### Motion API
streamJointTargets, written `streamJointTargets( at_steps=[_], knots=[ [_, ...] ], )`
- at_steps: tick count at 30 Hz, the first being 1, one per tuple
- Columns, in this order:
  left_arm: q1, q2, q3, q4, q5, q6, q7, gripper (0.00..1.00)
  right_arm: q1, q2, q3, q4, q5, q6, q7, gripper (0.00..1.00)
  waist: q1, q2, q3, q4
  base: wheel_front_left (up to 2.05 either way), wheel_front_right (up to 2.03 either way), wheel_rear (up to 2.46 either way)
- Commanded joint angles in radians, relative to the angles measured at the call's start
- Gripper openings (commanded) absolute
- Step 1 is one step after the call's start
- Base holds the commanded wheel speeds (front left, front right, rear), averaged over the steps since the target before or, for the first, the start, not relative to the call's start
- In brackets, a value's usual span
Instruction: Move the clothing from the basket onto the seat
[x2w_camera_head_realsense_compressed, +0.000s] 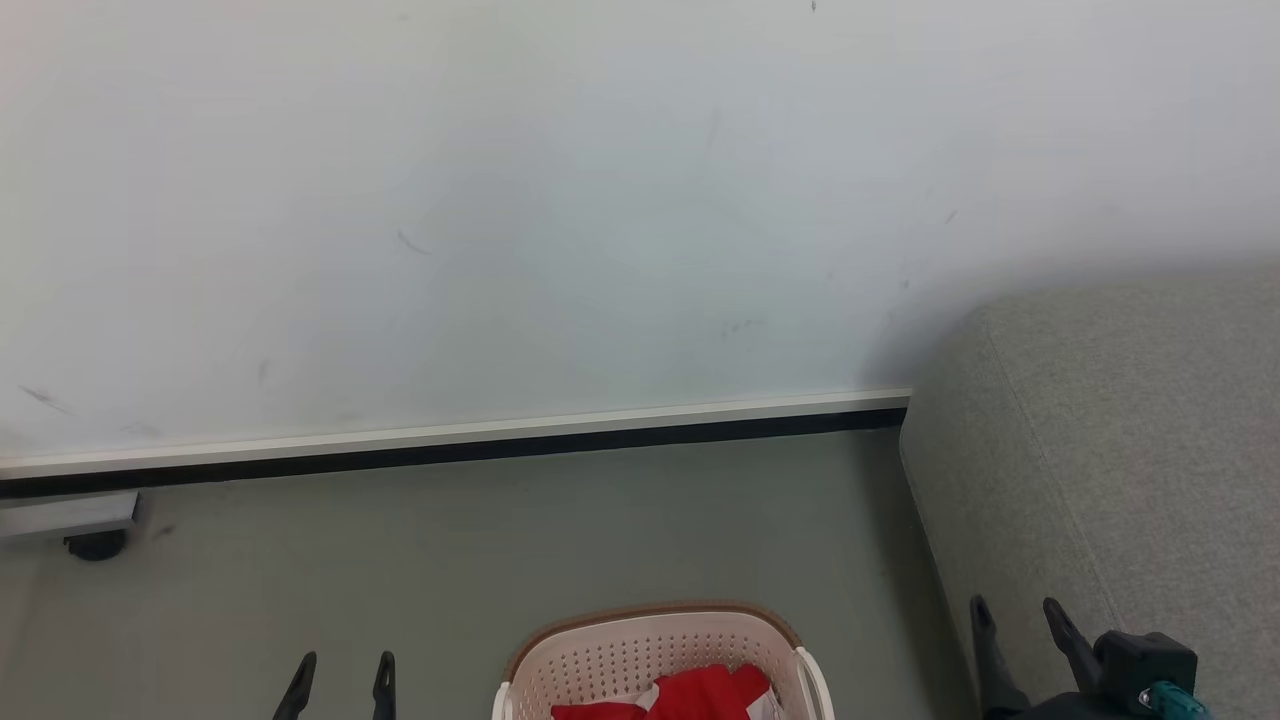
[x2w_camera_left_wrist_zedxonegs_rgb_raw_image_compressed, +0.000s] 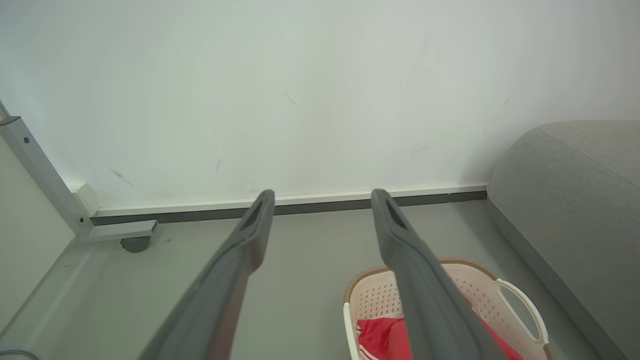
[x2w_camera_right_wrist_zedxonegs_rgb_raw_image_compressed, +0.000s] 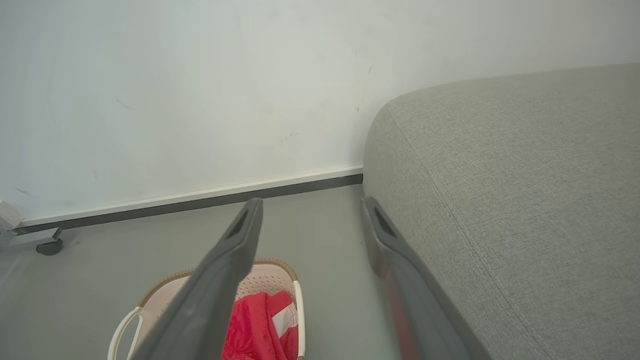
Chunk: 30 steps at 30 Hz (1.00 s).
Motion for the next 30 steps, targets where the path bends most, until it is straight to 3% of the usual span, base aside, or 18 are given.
streamJointTargets(
  at_steps=[1, 20, 25, 30],
  knots=[
    [0.021, 0.002, 0.005, 0.001, 0.006, 0.005, -0.011, 1.00, 0.007, 0.005, 0.000, -0.006, -0.023, 0.000, 0.001, 1.00, 0.0000, 0.0000, -0.001, 0.000, 0.00, 0.00, 0.00],
    [0.006, -0.005, 0.012, 0.039, -0.030, -0.007, -0.008, 1.00, 0.008, 0.006, 0.015, -0.010, -0.017, 0.000, 0.007, 1.00, 0.0000, 0.0000, 0.008, -0.008, 0.00, 0.00, 0.00],
    [0.013, -0.014, -0.002, 0.083, -0.039, -0.010, -0.007, 1.00, -0.010, 0.004, 0.042, -0.009, -0.023, 0.000, 0.010, 1.00, 0.0000, 0.0000, 0.024, -0.049, 0.00, 0.00, 0.00],
    [-0.010, -0.026, -0.044, 0.156, -0.059, -0.020, 0.013, 1.00, -0.036, -0.019, 0.105, -0.010, -0.035, 0.000, 0.024, 1.00, 0.0000, 0.0000, 0.051, -0.135, 0.00, 0.00, 0.00]
  ],
)
